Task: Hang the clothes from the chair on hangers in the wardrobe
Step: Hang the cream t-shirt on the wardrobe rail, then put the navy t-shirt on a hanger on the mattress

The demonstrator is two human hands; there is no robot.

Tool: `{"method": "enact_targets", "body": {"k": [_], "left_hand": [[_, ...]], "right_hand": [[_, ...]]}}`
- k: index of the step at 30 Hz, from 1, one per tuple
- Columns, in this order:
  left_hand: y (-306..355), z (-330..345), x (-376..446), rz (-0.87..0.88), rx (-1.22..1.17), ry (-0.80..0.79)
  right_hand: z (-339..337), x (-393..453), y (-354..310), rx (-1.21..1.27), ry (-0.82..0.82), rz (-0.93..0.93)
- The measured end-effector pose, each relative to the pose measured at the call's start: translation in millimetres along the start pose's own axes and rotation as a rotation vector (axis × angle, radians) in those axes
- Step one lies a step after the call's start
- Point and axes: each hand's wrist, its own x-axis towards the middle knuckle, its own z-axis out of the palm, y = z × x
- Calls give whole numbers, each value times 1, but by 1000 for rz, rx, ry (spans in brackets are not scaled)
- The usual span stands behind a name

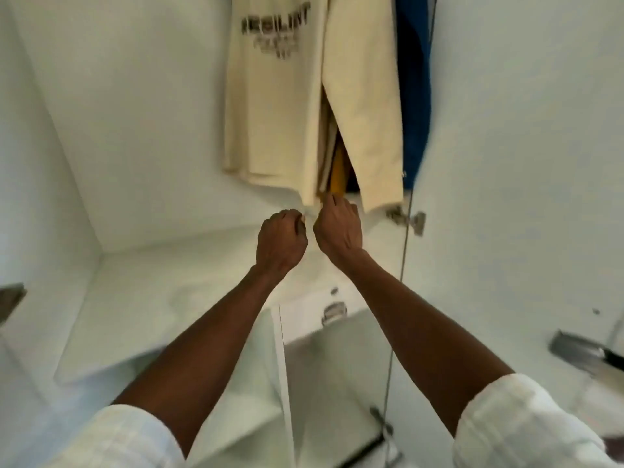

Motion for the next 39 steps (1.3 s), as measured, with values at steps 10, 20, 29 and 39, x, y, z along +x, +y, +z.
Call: {"method": "enact_targets", "body": {"k": [10,20,29,39], "left_hand": [[78,88,-354,-269,-19,-558],[235,106,-592,-33,84,-1179],[342,137,-629,109,0,-1314],[395,222,-603,29,-116,-1400]], "right_hand": [[-50,-346,121,-41,-575,301],[-231,-621,241,-210,-1092,542],[-325,-684,283,-259,-1055,823],[-332,-683,361,-274,-961,1095]]}}
